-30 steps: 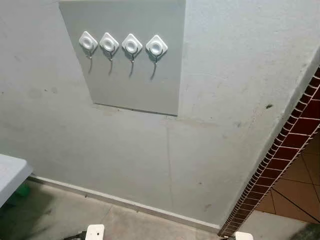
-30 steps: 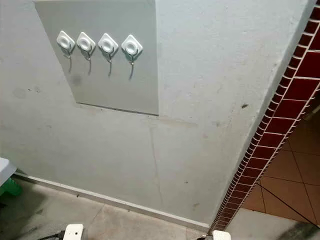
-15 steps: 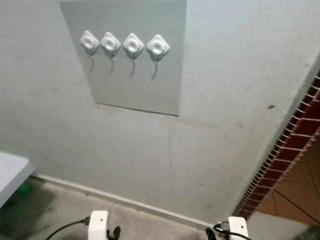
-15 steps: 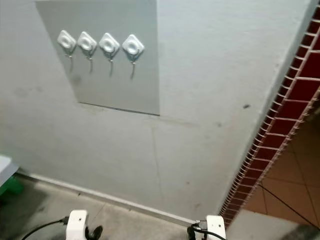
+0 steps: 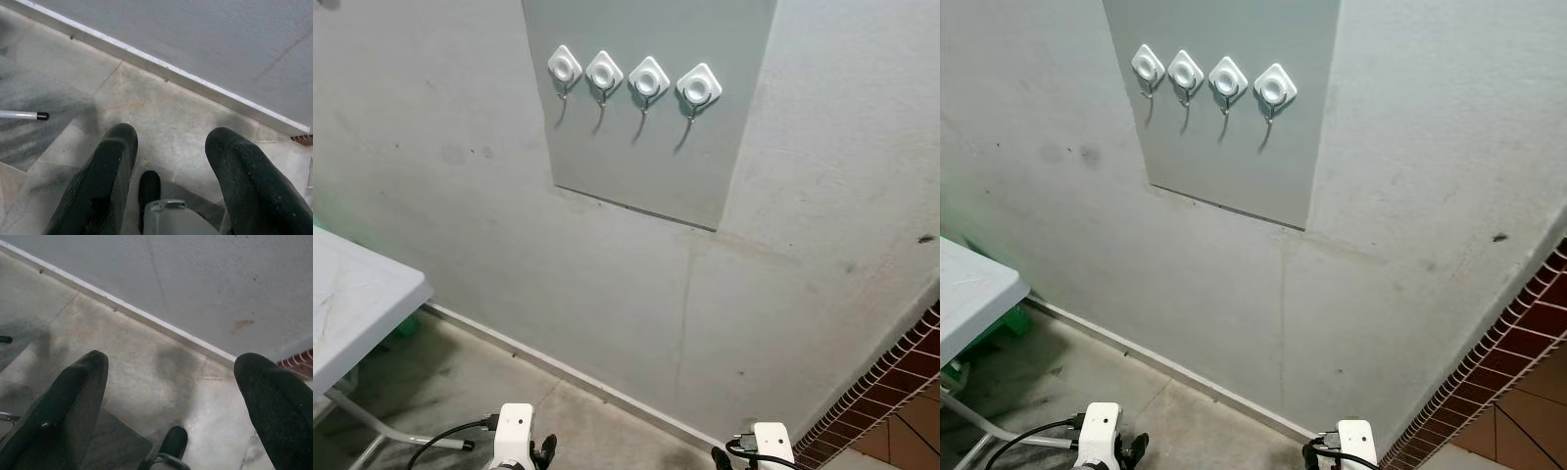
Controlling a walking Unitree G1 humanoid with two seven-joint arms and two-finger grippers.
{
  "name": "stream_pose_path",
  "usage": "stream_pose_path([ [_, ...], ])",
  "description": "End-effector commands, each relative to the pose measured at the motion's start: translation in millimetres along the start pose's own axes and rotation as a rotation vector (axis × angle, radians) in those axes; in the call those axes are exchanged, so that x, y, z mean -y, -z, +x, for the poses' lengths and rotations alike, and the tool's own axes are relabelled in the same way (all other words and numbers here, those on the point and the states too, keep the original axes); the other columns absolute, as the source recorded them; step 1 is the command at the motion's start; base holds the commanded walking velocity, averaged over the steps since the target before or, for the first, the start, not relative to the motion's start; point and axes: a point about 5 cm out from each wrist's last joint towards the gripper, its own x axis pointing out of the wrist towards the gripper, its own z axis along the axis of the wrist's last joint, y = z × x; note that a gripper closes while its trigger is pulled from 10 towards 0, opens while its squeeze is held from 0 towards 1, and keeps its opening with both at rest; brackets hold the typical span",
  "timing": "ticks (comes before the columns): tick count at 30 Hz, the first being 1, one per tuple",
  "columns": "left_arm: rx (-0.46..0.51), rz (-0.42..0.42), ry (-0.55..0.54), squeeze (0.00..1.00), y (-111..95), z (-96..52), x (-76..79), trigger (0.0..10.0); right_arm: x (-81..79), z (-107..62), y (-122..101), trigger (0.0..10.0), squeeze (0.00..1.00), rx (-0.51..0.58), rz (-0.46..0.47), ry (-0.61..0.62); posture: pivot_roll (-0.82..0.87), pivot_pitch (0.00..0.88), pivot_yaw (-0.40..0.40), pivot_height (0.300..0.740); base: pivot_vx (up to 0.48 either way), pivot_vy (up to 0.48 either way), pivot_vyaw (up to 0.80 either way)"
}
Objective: Hang keys on a hook
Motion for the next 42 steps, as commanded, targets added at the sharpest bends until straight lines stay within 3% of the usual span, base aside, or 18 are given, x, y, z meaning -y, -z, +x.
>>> stream_pose_path([
  [1,-0.007,0.012,0.002,0.0,-0.3,-0.1,-2.0,10.0,-1.9,1.2,-1.7,10.0,0.0,-0.001,-0.006,-0.012,0.12,0.0,0.026,0.74,0.0,0.0,0.8],
  [42,0.017,-0.012,0.015,0.0,-6.6,3.1,5.5,10.0,3.4,0.5,-2.7,10.0,0.0,-0.012,-0.028,-0.021,0.11,0.0,0.017,0.74,0.0,0.0,0.8],
])
